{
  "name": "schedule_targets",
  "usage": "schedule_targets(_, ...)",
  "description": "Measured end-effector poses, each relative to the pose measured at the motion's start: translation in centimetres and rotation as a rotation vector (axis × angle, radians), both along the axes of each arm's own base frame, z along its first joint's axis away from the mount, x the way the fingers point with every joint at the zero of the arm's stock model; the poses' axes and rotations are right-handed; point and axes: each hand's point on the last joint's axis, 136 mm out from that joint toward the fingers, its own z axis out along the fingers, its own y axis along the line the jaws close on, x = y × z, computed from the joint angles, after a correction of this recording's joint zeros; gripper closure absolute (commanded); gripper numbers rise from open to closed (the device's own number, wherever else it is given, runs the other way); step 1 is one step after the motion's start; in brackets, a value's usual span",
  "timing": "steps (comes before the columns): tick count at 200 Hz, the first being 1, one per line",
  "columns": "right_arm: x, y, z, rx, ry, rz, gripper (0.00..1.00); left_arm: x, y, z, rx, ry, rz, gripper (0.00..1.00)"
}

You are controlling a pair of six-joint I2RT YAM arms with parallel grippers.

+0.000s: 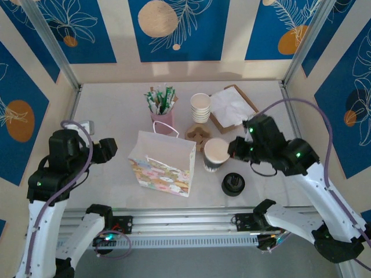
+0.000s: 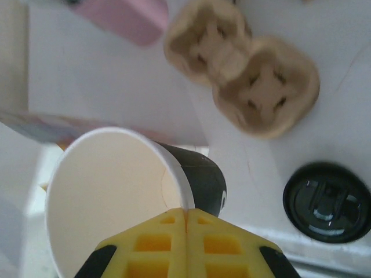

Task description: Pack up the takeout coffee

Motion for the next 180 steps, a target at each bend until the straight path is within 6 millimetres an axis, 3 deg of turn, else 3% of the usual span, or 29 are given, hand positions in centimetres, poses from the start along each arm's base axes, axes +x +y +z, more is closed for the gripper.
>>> schedule_targets(34, -2.6, 1.1, -4.7, -0.009, 0.076, 0.063, 1.0, -1.0, 1.6, -0.7, 0.007, -0.012, 0.095, 0.35)
schedule_targets(69, -3.0, 2.7, -8.1, -0.002, 0.107, 0.092, 1.0, -1.2, 1.9, -2.4, -0.021, 0.025, 0.138, 0.37)
schedule_targets(112, -1.9, 4.9, -9.8, 0.057, 0.065, 0.102, 1.0, -1.4, 2.3, -4.4, -0.039, 0.071, 0.188, 0.33)
schedule_targets(180, 0.8, 7.9, -10.9, 0.096, 0.028, 0.093, 1.0, -1.4, 3.0, -5.4, -0.024, 0.089, 0.239, 0.32)
